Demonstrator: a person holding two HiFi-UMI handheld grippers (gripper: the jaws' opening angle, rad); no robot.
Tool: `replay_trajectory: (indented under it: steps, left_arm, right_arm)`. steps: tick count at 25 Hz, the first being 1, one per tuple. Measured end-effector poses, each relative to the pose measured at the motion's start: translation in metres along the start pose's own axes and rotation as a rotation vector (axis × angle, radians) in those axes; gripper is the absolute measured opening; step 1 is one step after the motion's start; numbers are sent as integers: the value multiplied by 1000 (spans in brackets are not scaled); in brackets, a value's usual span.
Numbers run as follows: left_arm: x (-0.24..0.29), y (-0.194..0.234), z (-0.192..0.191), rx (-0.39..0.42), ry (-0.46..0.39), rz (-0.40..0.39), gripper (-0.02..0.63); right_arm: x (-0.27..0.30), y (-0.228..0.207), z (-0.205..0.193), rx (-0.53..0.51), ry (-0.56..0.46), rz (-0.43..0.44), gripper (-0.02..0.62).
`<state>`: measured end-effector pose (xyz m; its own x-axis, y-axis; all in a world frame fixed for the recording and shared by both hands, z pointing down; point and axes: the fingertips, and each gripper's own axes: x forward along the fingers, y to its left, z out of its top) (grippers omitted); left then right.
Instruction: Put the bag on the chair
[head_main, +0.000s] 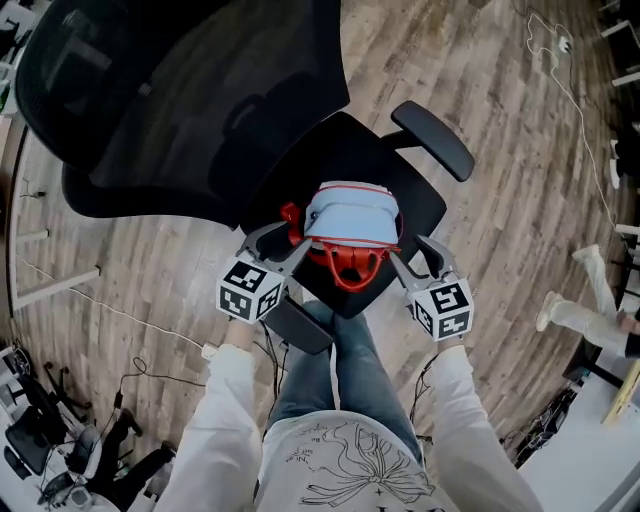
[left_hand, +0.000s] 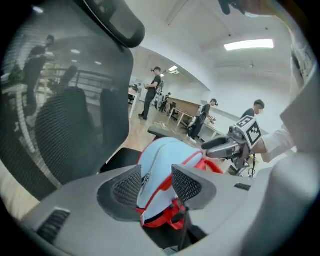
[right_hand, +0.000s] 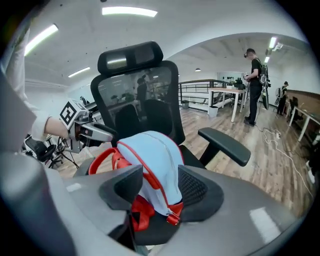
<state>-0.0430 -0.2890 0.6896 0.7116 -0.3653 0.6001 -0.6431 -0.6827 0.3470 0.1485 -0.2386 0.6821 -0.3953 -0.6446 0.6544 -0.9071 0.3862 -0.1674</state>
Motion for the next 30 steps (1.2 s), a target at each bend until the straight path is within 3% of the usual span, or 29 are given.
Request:
replay_trajectory:
  steps: [7,9,13,18,23,30]
  left_arm:
    - [-48,-22,89,44,-206,38,178]
    - [-60,-30,119,76,-266,45,154]
    - [-86,-48,165,115,-362,97,86]
    - [-121,-68,216,145,-488,175,26]
    - [-160,-86,247,128,-606,249,14]
    - [-199,-105,274,149,-708,296,6]
  right_arm:
    - [-44,-7,73,58,-196,-72,225]
    - [-53,-8,101,58,-263,-91,213]
    - [-78,-5,147,35,-374,-124,121]
    - [-104,3,199,18,-485,-134,120]
    - [-138,17,239,-8,-591,-146,104]
    - [-177,30,276,-29,-699,-170,72]
